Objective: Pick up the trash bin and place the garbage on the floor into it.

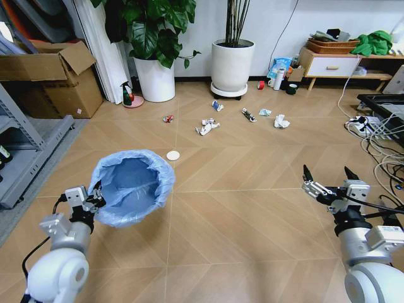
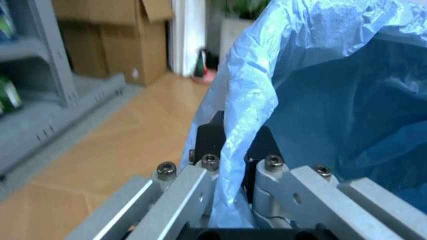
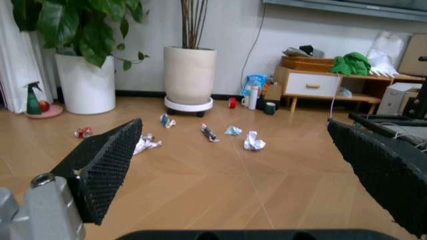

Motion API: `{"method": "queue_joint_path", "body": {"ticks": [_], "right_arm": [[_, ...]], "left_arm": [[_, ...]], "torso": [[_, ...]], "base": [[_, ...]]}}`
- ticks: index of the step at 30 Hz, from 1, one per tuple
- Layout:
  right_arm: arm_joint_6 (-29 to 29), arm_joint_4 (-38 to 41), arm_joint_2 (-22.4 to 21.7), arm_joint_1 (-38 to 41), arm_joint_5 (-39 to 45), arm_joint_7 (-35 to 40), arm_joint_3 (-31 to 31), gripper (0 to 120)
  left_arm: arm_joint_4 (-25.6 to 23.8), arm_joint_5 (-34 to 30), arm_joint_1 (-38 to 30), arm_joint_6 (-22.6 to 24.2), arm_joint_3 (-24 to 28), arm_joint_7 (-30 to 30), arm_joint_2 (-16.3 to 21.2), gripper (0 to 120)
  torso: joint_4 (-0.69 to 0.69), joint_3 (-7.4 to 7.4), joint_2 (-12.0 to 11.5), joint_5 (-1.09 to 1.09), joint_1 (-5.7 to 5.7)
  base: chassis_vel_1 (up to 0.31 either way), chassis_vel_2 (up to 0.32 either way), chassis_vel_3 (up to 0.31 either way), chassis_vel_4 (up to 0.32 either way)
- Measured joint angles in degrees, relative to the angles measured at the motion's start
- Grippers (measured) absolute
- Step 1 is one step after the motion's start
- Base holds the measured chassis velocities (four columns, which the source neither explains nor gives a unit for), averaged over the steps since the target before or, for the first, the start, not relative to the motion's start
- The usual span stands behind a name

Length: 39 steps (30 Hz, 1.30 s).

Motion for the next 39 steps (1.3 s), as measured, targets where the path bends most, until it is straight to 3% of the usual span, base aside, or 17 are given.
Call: {"method": "queue_joint_path", "body": {"ticks": [7,39], "right_arm": [[-0.72,0.18,-1.04,0.29,-0.3,0.04,0.1,100],[-0.1,-0.74,0.5,0.69,-4.11,-0.15,-0.82,100]], "left_arm": [[-2.8,7.0,2.29,-2.19,-0.26,1.72,-2.45,0],[-3.62,9.6,3.15,-2.64,0.66,3.51,-1.23,0]], "torso": [[0.01,0.0,0.0,-0.02,0.0],[0.0,0.0,0.0,-0.02,0.01]], "base": [[0.0,0.0,0.0,0.0],[-0.03,0.028,0.033,-0.032]]}}
